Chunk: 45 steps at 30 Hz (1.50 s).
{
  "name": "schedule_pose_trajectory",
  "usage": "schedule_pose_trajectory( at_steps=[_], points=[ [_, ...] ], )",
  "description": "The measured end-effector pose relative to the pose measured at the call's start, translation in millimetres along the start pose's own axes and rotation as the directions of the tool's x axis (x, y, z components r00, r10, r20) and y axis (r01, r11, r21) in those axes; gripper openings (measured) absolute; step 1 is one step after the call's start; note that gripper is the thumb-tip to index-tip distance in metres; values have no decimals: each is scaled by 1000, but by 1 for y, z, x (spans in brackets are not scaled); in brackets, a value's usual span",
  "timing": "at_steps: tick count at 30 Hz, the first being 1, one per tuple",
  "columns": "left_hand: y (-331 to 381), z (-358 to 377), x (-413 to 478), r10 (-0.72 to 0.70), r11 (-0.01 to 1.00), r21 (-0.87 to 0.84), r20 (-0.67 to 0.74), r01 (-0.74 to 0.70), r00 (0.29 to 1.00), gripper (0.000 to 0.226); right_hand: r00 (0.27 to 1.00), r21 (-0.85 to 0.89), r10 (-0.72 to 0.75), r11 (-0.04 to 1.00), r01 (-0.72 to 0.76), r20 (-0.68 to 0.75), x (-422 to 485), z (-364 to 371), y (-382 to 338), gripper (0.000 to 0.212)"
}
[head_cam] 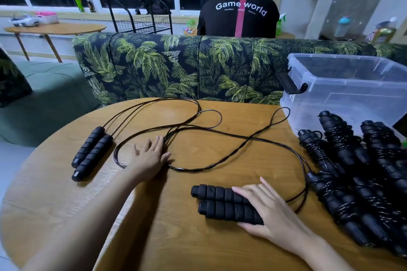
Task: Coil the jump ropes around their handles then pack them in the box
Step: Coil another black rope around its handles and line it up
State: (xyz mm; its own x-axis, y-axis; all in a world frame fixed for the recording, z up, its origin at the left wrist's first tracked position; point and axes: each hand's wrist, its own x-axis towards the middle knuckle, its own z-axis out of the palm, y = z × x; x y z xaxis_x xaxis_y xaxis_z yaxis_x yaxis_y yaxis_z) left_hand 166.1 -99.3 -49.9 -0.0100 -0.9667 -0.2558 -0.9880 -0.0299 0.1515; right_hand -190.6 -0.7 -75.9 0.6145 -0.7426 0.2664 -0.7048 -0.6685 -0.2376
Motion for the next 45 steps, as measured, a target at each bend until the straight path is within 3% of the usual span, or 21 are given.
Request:
schedule_pose_trajectory(
  at_steps=[7,13,16,19,23,27,31,45],
  points=[
    [9,-7,-5,-16,1000,8,-235,18,972,66,1000,2,12,1000,-12,23,4,-2,-3,68],
    [33,-9,-31,151,988,19,-296,-153,943,63,996,8,-31,999,31,86,25,-5,-20,70],
    [46,-4,-54,250,923,-190,-366,-335,896,49,995,24,-28,999,26,98,32,-2,-33,70],
    [62,4,-86,337,807,-375,-343,-457,877,40,996,63,24,998,-29,82,31,-4,-40,73],
    [65,20,-111,438,796,-295,-320,-528,840,51,987,159,141,976,-152,73,21,-12,-42,89],
    [55,33,-118,478,758,-295,-354,-581,804,64,981,169,189,967,-192,33,5,-20,-32,63],
    [47,37,-117,479,712,-357,-382,-604,790,35,981,207,190,958,-196,47,-6,-22,-25,42],
    [33,38,-115,504,623,-449,-395,-640,768,26,979,170,201,966,-196,-16,6,-16,-30,38]
  ],
)
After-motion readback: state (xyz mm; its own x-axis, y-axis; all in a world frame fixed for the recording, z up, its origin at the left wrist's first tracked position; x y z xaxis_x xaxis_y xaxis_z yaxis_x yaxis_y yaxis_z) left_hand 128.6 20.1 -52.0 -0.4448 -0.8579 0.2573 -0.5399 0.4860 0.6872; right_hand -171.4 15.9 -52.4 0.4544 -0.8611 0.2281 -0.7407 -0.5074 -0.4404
